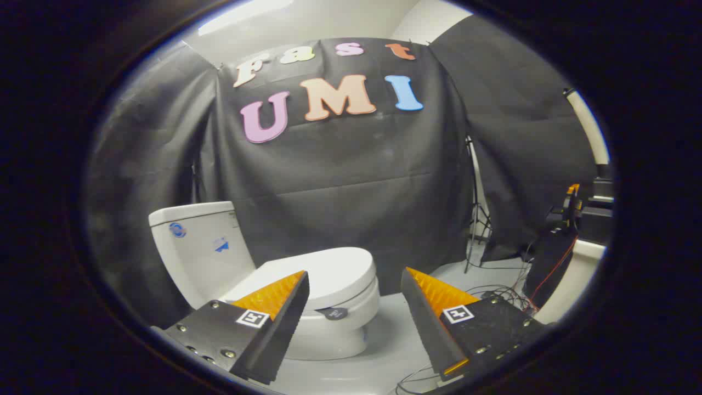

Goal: Open the toilet lid.

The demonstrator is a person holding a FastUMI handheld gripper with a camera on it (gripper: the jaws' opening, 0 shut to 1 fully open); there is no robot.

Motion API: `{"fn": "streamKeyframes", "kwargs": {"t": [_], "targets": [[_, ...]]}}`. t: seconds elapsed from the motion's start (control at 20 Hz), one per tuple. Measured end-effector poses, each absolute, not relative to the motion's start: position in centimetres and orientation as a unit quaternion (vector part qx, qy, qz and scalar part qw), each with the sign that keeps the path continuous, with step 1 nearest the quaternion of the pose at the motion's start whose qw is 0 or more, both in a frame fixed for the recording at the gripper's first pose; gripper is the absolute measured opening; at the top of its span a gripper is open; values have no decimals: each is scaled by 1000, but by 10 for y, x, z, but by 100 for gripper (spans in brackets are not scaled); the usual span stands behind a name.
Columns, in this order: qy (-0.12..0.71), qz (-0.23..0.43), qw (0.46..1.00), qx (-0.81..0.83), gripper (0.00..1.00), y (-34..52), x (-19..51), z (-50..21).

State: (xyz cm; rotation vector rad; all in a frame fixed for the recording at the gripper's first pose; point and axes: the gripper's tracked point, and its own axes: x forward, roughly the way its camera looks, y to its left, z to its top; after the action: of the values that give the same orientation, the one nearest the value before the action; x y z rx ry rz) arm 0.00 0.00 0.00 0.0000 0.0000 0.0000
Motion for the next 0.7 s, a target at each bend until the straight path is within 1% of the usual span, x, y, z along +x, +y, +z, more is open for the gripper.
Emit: {"fn": "streamKeyframes", "kwargs": {"t": [0.1, 0.2, 0.7], "targets": [[5, -18, 1000, 5, 99, -14, 3, -5], [11, -23, 1000, 17, 99, -16, 6, -10], [24, 4, 997, -68, 99, 4, 14, -26]]}}
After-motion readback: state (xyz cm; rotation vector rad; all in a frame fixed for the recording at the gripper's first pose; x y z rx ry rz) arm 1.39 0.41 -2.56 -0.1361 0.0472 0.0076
